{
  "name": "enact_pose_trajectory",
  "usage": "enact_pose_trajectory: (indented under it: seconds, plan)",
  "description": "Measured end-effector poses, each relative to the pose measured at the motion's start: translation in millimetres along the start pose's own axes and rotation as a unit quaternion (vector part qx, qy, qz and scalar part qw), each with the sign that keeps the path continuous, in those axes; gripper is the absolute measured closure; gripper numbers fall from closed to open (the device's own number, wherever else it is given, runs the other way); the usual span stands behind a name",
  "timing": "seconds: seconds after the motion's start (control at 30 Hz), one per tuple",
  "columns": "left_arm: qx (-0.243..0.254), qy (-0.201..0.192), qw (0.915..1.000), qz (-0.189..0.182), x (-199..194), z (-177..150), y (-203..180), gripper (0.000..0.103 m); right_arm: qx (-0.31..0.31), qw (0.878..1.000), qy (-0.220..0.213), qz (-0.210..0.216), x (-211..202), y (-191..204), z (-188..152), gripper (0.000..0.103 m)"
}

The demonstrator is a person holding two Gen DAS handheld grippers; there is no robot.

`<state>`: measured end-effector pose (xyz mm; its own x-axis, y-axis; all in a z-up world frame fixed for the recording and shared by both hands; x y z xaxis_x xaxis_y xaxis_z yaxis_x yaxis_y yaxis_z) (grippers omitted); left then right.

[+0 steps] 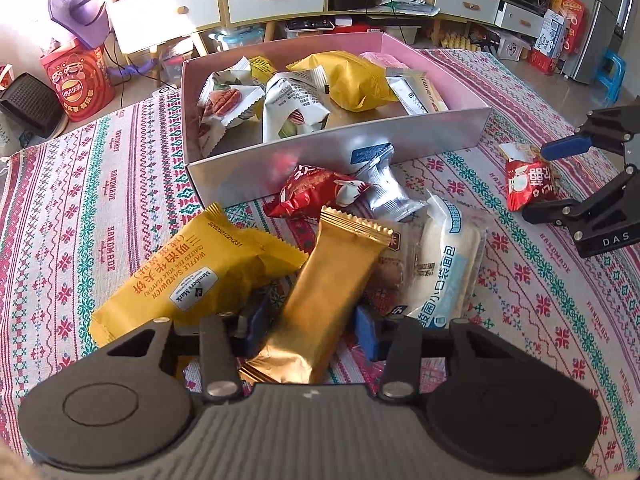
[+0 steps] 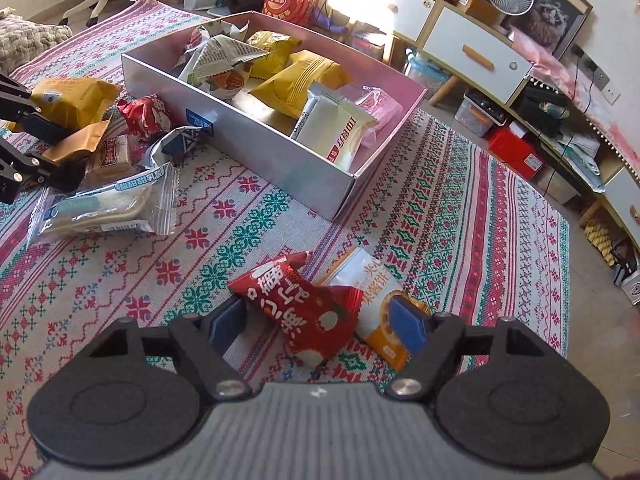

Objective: Organize snacks
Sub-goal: 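Grasp the gold wrapped bar with the left tool while the right tool grasps the red chip bag, then carry both held packets over the tray and lower them inside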

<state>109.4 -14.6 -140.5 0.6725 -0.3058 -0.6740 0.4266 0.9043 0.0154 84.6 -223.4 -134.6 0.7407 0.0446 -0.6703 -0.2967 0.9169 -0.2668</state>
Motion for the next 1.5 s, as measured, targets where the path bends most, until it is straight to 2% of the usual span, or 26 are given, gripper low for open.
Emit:
enact_pose_trajectory:
  seconds: [0.2,0.37,0.5,0.57,0.77,0.93,1.07,1.2,1.27,1.37,1.5]
  plan:
    - [-0.01,0.006,0.9999,0.007,-6,-1,0,0.061,-0.002,1.0,-0.002,0.03,-6,15,3,0.049]
    - [-0.019,0.01,0.9998,0.006,-9,-2,-2,0.065,0.004,0.998,0.002,0.06,-14,29,5,0.053]
    - [-0.02,0.024,0.9995,0.005,-11,-5,-4,0.066,0.025,0.993,0.02,0.111,-22,46,4,0.052]
    - [-0.021,0.024,0.9995,0.007,-12,-5,-4,0.066,0.02,0.993,0.018,0.115,-26,52,5,0.047]
    - [-0.016,0.025,0.9995,0.013,-11,-7,-5,0.064,0.0,0.996,-0.005,0.09,-29,51,13,0.032]
    - [-0.016,0.025,0.9995,0.015,-9,-8,-4,0.063,-0.017,0.996,-0.005,0.09,-15,56,13,0.031]
    - [-0.017,0.022,0.9995,0.015,-8,-8,-4,0.061,-0.006,0.996,-0.009,0.093,-10,58,12,0.035]
    - [-0.021,0.021,0.9995,0.015,-9,-8,-3,0.061,0.009,0.995,-0.011,0.102,-10,61,13,0.049]
    - [-0.022,0.021,0.9994,0.015,-9,-8,-4,0.061,0.009,0.994,-0.013,0.104,-12,63,14,0.051]
    - [-0.026,0.022,0.9993,0.017,-10,-8,-4,0.063,0.005,0.994,-0.015,0.107,-14,67,15,0.063]
    - [-0.034,0.023,0.999,0.016,-12,-7,-3,0.067,-0.004,0.995,-0.016,0.098,-17,69,16,0.067]
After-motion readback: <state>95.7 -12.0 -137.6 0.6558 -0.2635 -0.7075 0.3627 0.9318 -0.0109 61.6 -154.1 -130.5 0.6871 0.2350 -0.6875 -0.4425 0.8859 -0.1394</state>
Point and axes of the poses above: each gripper's, at about its wrist camera, not at the fingertips, and x roughly the way its jaws point, y to its left, z to its top, the point moved 9 cm from there along x, roughly the way its jaws point, and after that the axes turned 14 degrees about -y, right-handed, at the moved point
